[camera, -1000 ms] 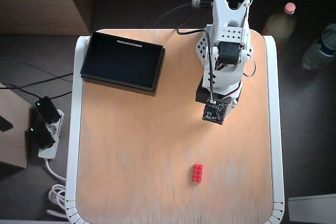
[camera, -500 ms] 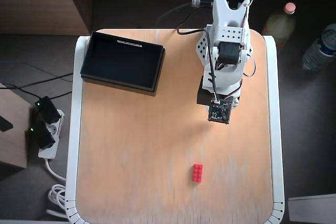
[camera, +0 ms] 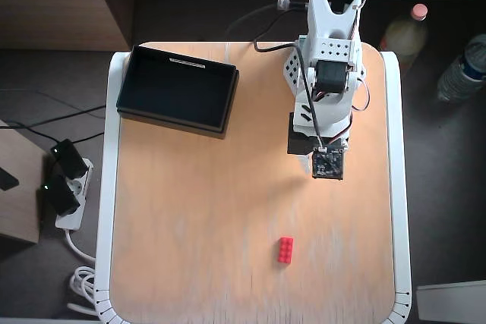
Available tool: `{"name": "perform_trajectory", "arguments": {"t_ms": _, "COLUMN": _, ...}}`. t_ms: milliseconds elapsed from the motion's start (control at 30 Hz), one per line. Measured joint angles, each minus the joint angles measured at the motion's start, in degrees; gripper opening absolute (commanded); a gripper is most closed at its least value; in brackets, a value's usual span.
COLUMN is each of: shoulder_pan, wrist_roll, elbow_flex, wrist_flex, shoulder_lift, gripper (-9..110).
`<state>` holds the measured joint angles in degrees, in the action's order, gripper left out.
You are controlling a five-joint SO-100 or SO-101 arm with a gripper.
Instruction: Grasp a lego block and put it in the bin.
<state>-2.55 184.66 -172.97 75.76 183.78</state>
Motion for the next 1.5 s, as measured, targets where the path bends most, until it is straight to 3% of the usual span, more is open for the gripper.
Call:
{"name": "perform_trajectory", "arguments": {"t_ms": 533, "shoulder_pan": -2.02, "wrist_roll": -0.44, "elbow_flex": 9.05, "wrist_flex": -2.02, "shoulder_lift": -17.49, "gripper": 0}}
{"name": "perform_trajectory", "arguments": {"t_ms": 1033, "shoulder_pan": -5.01, "wrist_roll": -5.10, "elbow_flex": 35.51, "wrist_flex": -2.11, "shoulder_lift": -46.58, "gripper": 0}}
{"name": "perform_trajectory", "arguments": {"t_ms": 1500, "shoulder_pan": -8.17, "wrist_roll": -4.31, "elbow_flex": 49.04, "wrist_flex": -12.57, "shoulder_lift": -67.59, "gripper": 1}}
